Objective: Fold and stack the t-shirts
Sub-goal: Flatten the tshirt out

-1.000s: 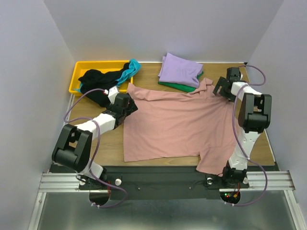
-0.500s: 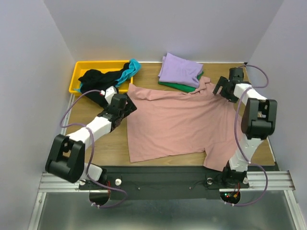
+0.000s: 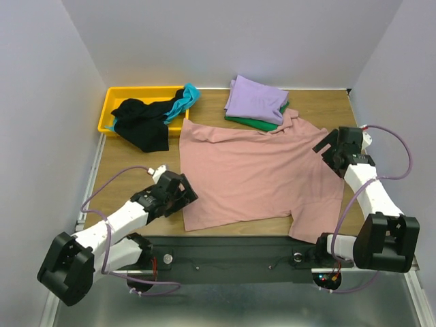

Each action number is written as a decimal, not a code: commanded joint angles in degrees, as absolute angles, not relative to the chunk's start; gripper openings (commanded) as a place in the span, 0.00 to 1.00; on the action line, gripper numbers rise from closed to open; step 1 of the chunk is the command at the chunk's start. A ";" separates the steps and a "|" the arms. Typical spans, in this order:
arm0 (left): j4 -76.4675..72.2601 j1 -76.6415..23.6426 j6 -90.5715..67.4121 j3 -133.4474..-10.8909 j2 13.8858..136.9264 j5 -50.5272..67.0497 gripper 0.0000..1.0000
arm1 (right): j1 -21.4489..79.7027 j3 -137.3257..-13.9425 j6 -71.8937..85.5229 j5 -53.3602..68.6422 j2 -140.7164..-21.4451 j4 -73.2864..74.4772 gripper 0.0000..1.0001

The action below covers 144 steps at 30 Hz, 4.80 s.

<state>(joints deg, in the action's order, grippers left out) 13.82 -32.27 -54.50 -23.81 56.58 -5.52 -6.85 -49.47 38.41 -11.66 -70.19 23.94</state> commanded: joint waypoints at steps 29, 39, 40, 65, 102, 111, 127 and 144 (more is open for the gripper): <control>45.97 -52.38 -71.01 -39.72 72.33 -10.10 0.77 | -7.29 -45.97 36.83 -8.53 -65.65 23.03 1.00; 37.35 -52.38 -67.94 -37.44 75.77 -6.77 0.51 | -7.21 -45.44 36.21 -9.32 -63.55 23.03 1.00; 38.14 -52.38 -68.29 -37.35 75.50 -6.77 0.48 | -7.21 -45.27 36.21 -9.58 -63.37 23.11 1.00; 39.11 -52.38 -63.72 -37.18 74.88 -8.08 0.00 | -7.21 -43.51 32.08 -8.54 -59.95 24.78 1.00; 30.76 -36.12 -56.07 -35.25 66.36 -20.74 0.00 | 51.68 -38.67 58.36 -8.17 -69.08 60.03 0.88; 29.62 -36.12 -56.78 -34.37 65.48 -18.81 0.00 | 51.68 -36.21 57.30 -8.78 -76.98 52.56 0.65; 31.11 -36.12 -56.87 -33.14 59.86 -12.66 0.00 | 51.68 -46.04 59.68 -17.31 -71.72 73.99 0.00; 24.53 -34.90 -57.66 -33.31 64.68 -16.08 0.00 | 51.59 -59.76 41.40 -16.27 -96.84 49.05 0.02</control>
